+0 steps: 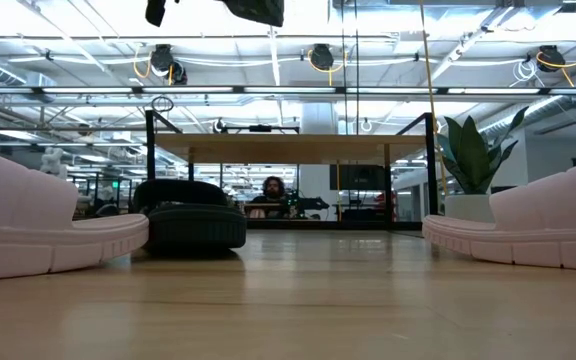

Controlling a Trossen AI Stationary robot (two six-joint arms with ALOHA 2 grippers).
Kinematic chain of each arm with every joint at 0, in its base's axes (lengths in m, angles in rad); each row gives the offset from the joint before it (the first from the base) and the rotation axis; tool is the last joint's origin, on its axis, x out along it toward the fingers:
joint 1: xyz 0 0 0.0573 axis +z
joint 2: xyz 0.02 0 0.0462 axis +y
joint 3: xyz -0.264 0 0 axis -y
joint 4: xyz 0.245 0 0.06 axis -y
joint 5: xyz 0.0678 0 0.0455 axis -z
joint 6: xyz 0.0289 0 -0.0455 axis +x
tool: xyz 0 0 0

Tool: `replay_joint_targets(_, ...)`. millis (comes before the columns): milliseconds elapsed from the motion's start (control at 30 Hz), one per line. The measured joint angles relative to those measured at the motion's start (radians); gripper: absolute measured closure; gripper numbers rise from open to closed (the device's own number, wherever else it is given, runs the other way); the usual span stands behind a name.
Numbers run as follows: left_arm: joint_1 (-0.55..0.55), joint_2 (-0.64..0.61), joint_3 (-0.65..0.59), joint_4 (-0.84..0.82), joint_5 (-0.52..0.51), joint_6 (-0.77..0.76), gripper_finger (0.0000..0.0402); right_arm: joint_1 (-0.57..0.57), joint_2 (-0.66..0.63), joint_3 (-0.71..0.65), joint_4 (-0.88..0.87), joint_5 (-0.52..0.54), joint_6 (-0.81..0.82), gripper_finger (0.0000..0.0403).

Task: Pick and place slides into the shelf
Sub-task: Put the right black slipper on the shelf

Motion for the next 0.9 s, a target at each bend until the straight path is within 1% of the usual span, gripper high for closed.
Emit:
replay_joint_targets(200, 0.000, 0.000, 0.000, -0.002, -0.002, 0.057, 0.0256, 0.000, 0.000, 0.000, 0.000, 0.001, 0.001, 0.0403)
replay_joint_targets(467, 0.000, 0.000, 0.000, -0.001, -0.002, 0.048, 0.0256, 0.000, -0.001, 0.000, 0.000, -0.002, 0.004, 0.0403)
replay_joint_targets(633, 0.024, 0.000, 0.000, -0.001, 0.009, 0.053, 0.0253, 0.000, -0.001, 0.000, 0.000, -0.002, 0.004, 0.0403)
replay_joint_targets(767, 0.047, 0.000, 0.000, -0.006, 0.016, 0.038, 0.0230, 0.000, -0.002, 0.000, 0.001, 0.000, 0.004, 0.0403)
replay_joint_targets(900, 0.068, 0.000, 0.000, -0.009, 0.042, 0.037, 0.0185, -0.001, -0.002, 0.000, 0.001, 0.003, 0.003, 0.0403)
